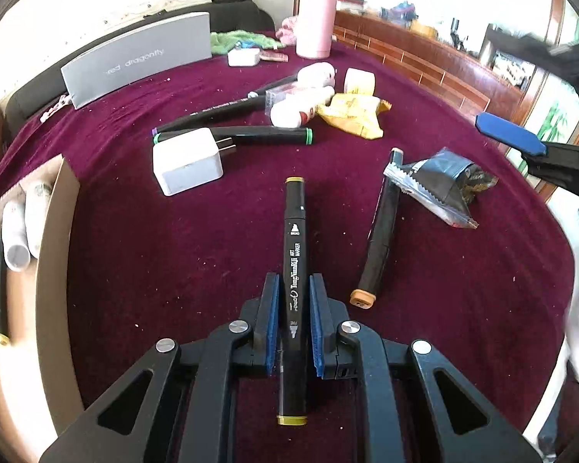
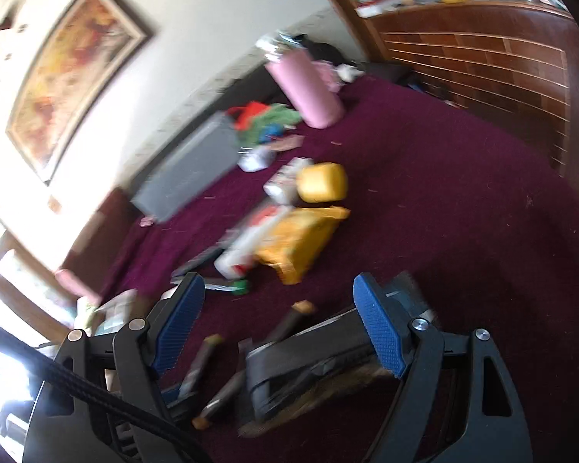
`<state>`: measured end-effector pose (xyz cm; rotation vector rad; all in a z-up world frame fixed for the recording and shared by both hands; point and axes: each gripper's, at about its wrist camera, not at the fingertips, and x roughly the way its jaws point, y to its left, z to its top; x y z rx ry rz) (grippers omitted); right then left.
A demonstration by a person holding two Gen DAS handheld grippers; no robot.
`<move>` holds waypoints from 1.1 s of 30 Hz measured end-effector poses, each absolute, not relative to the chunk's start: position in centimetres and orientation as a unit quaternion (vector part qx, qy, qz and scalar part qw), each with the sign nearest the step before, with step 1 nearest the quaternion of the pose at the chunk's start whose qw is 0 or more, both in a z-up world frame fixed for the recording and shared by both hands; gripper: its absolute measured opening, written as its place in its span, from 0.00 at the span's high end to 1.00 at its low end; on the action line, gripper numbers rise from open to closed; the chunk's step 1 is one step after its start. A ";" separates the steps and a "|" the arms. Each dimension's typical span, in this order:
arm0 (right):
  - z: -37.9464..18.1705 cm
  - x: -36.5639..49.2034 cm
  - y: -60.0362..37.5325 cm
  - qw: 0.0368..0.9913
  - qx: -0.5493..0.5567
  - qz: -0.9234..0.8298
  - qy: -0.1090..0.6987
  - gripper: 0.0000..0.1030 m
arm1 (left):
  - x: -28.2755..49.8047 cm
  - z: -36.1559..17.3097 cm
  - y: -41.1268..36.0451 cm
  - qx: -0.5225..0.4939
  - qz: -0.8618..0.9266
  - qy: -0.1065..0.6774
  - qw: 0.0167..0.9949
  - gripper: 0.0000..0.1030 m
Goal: Organize objects
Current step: 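Release the black packet and grasp a black marker with the right tool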
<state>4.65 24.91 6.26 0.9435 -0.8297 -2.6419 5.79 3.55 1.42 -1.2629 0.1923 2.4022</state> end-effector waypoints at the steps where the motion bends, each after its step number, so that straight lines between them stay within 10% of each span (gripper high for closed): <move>1: 7.0 5.3 24.6 0.144 0.321 -0.888 -0.297 0.20 | 5.7 1.5 3.2 -0.456 0.863 0.057 0.211 0.88; 7: 5.2 4.6 19.6 0.284 0.409 -0.794 -0.348 0.19 | 5.5 1.5 2.3 -0.461 0.860 0.017 0.217 0.88; 20: 2.3 2.5 20.3 0.067 0.490 -0.830 -0.256 0.21 | 5.1 1.2 0.7 -0.468 0.851 -0.050 0.231 0.88; 33: 2.4 1.8 14.5 0.024 0.505 -0.862 -0.041 0.88 | 6.0 1.5 3.2 -0.457 0.870 0.044 0.178 0.88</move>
